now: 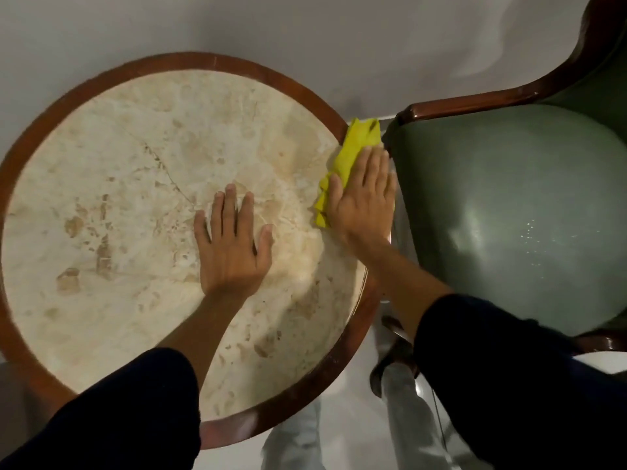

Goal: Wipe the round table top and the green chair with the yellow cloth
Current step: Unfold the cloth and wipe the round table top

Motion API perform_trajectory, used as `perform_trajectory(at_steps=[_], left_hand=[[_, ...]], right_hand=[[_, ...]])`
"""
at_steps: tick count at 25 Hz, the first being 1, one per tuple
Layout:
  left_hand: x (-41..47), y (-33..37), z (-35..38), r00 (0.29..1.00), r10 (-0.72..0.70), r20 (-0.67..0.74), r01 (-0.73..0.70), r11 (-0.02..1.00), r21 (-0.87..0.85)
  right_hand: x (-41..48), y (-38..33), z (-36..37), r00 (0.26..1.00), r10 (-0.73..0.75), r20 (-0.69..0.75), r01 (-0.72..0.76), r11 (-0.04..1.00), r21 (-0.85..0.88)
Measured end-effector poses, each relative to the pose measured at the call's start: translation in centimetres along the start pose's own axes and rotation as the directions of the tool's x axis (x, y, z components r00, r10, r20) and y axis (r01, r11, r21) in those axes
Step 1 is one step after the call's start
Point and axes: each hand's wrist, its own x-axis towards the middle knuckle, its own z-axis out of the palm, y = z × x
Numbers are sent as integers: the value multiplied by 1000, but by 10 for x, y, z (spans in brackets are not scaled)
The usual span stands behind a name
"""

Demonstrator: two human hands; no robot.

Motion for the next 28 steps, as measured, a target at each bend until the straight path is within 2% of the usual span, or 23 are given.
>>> perform_trajectory(at_steps=[3,5,6,8,10,12,14,16,18,20,22,23,25,26,27,28], left_hand=[[1,3,-2,985,-171,-11,170,985,-35],[0,1,-7,966,-259,0,257,961,-101],[-2,-2,-8,967,-253,20,254,963,-92],[-6,-7,-9,980,-178,91,183,982,-50],[-11,-14,-9,983,-94,159,103,994,-49],[-14,-19,-8,983,-75,169,83,996,-43],[-14,-19,-5,984,-85,155,95,994,-52],[-15,-17,-4,988,-88,131,95,994,-50],[-14,-18,-3,988,-82,128,90,995,-54],[-12,-17,-8,986,-103,132,118,987,-112],[-9,-12,-16,981,-158,114,182,954,-239],[-5,-11,-23,972,-207,109,232,916,-328],[9,-10,-39,941,-315,120,334,819,-466],[14,-7,-48,939,-322,121,340,817,-465],[18,-1,-58,957,-266,114,289,854,-433],[20,9,-65,981,-155,116,189,897,-399]], right_hand=[[19,-24,3,973,-223,54,225,974,-41],[-33,-19,12,886,-451,103,460,885,-78],[-75,-8,15,827,-544,138,558,826,-86],[-142,34,14,758,-631,165,644,765,-28],[-149,74,6,758,-623,194,640,768,-31],[-107,87,-5,847,-498,186,514,856,-50],[-45,70,-14,930,-343,131,349,937,-22],[12,39,-16,966,-237,107,237,971,13],[38,5,-8,975,-207,85,209,978,-9],[21,-24,2,954,-289,79,294,954,-62],[-30,-32,16,877,-465,119,477,873,-104],[-62,-27,18,814,-558,159,575,814,-86],[-111,-3,11,645,-718,262,742,671,13],[-122,15,4,552,-786,280,806,589,64],[-129,35,-2,502,-826,256,839,537,88],[-133,54,-10,525,-822,221,827,554,96]])
